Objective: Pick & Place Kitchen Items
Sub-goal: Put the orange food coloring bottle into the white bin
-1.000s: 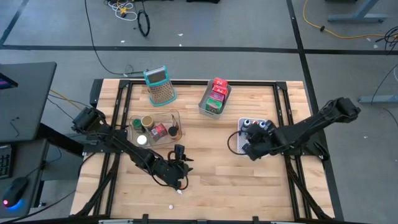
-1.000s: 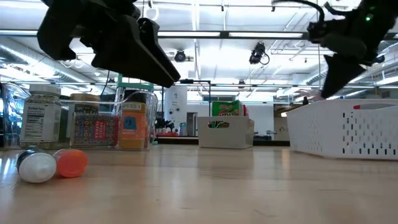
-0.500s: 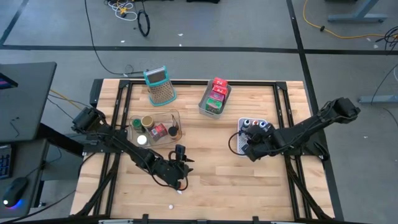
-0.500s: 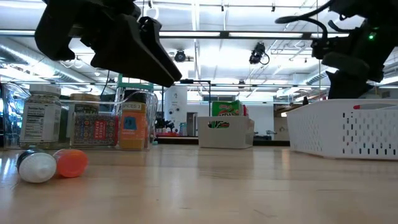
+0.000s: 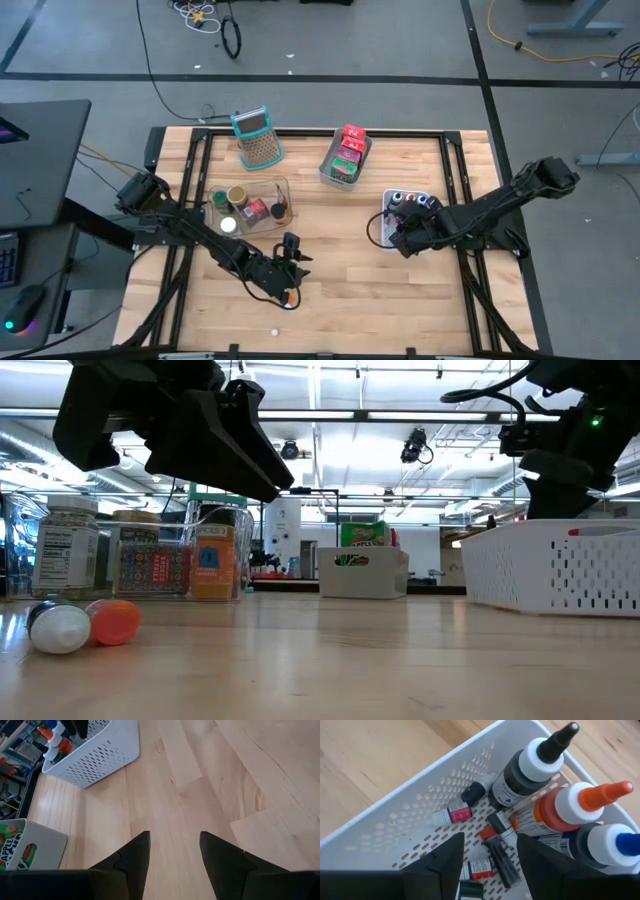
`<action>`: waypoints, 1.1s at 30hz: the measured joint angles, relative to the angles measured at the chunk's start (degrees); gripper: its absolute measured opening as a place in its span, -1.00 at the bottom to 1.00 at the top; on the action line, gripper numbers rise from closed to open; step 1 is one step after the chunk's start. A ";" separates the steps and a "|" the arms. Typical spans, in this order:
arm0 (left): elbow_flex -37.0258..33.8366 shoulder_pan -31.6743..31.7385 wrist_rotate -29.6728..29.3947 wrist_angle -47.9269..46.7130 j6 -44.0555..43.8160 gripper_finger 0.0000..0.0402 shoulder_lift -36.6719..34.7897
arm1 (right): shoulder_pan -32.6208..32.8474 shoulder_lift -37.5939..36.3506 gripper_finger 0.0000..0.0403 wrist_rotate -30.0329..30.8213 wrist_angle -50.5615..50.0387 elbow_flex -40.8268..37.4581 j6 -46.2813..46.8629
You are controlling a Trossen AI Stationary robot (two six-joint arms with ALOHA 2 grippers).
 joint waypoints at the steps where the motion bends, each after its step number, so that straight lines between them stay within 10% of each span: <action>1: 0.00 0.00 0.00 -0.01 0.09 -0.10 0.01 | 0.00 0.00 -0.04 0.00 -0.01 0.00 -1.29; 18: 0.00 0.00 0.02 -0.01 -0.31 -0.10 0.01 | -0.10 0.00 -0.03 0.11 2.40 0.00 -7.77; 33: 0.00 0.00 0.04 -0.03 -0.33 -0.10 0.01 | -2.37 -0.02 -0.03 9.91 28.29 6.19 -37.21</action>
